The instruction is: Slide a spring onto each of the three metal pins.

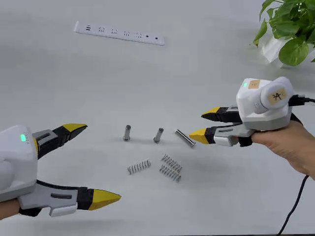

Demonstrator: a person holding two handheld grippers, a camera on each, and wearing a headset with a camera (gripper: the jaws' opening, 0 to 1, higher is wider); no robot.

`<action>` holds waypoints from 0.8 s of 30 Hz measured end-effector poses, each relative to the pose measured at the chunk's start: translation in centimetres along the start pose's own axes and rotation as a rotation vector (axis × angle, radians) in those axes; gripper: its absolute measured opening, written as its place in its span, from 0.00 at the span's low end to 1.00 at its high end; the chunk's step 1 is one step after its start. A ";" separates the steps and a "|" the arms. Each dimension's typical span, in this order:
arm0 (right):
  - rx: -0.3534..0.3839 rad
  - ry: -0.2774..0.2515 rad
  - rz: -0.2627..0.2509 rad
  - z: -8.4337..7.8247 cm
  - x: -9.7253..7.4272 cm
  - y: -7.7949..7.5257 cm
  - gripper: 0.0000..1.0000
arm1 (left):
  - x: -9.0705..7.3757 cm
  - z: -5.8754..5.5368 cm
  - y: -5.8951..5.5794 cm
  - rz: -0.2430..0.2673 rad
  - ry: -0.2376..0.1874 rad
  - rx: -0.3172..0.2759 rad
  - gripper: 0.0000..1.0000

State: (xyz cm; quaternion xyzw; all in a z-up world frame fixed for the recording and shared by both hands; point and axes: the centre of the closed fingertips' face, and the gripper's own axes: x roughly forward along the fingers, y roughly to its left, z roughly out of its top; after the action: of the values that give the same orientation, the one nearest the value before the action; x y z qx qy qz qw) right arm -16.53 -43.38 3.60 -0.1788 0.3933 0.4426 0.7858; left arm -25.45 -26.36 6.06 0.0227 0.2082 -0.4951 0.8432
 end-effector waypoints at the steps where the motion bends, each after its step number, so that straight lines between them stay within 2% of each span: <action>1: 0.001 0.009 0.001 -0.1 0.3 -0.6 0.35 | 0.0 0.0 0.0 0.000 -0.001 0.000 0.98; 4: 0.008 0.046 0.000 -0.5 1.2 -1.4 0.29 | 0.1 0.1 0.2 0.003 -0.007 -0.009 0.98; 10: 0.026 0.107 0.012 -1.1 2.9 -0.8 0.22 | 0.1 0.1 0.4 0.008 -0.017 -0.024 0.98; 14: 0.038 0.138 0.011 -1.3 3.9 -0.4 0.21 | 0.1 0.0 0.5 0.011 -0.022 -0.037 0.98; 24: 0.021 0.211 0.034 -1.9 5.3 0.2 0.15 | 0.1 -0.4 0.7 0.016 -0.029 -0.059 0.98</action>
State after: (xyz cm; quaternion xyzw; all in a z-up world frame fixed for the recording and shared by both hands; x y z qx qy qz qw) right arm -16.00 -41.55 -1.71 -0.2097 0.4813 0.4305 0.7342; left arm -24.94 -25.94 5.53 -0.0078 0.2100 -0.4823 0.8504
